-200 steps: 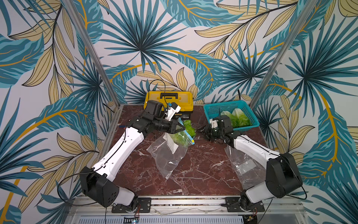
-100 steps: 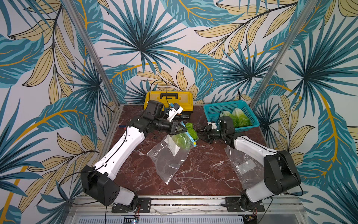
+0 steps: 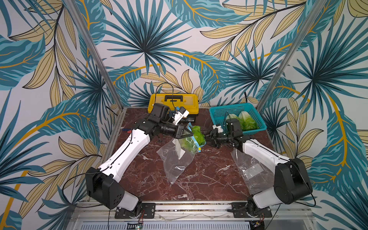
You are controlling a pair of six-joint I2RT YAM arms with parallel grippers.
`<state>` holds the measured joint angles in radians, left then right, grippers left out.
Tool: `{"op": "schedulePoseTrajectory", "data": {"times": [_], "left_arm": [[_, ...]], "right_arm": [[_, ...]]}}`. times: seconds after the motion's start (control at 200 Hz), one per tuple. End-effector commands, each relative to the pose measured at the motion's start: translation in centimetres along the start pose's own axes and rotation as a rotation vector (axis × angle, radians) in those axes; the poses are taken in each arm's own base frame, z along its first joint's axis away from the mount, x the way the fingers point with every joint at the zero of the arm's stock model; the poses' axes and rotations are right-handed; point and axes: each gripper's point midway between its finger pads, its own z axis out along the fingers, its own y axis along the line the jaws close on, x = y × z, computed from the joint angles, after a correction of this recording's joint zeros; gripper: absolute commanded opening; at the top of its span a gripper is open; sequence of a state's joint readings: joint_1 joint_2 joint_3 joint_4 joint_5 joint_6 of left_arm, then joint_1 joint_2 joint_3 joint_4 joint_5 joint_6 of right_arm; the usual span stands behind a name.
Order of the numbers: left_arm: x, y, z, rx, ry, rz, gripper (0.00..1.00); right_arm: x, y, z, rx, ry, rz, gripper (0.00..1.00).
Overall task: Put the chinese cabbages into a zipper bag and zip it
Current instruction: Adjust the zipper on the food storage bag.
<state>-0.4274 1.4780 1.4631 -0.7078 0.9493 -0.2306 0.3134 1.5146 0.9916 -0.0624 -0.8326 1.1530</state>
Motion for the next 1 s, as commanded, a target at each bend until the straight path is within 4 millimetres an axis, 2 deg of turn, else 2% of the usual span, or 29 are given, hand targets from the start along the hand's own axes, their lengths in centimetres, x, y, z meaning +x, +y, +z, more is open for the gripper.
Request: {"op": "schedulePoseTrajectory", "data": {"times": [0.0, 0.175, 0.24, 0.365, 0.486, 0.646, 0.801, 0.996], "left_arm": [[-0.8, -1.2, -0.3, 0.032, -0.015, 0.056, 0.00], [-0.7, -1.1, -0.2, 0.030, -0.012, 0.058, 0.00], [-0.5, -1.0, -0.2, 0.022, -0.012, 0.057, 0.00], [-0.2, -0.6, -0.3, 0.014, -0.011, 0.053, 0.00], [-0.2, -0.5, -0.2, 0.019, -0.008, 0.045, 0.00], [-0.3, -0.5, 0.0, 0.023, -0.004, 0.045, 0.00], [-0.3, -0.5, 0.0, 0.019, -0.005, 0.050, 0.00], [0.0, -0.2, 0.0, 0.017, 0.000, 0.045, 0.00]], "right_arm": [[0.8, -0.4, 0.8, 0.018, 0.049, -0.004, 0.37], [1.3, -1.0, 0.4, 0.048, 0.034, -0.025, 0.36], [1.6, -1.0, -0.4, 0.048, 0.027, -0.036, 0.36], [2.7, -2.4, -2.8, 0.110, 0.019, -0.056, 0.36], [3.7, -1.8, -3.8, 0.112, 0.030, -0.082, 0.36], [3.6, -0.2, -4.0, 0.091, 0.026, -0.108, 0.36], [3.7, -1.0, -3.8, 0.113, 0.037, -0.099, 0.36], [2.7, -1.4, -6.4, 0.138, -0.029, -0.098, 0.36]]}}
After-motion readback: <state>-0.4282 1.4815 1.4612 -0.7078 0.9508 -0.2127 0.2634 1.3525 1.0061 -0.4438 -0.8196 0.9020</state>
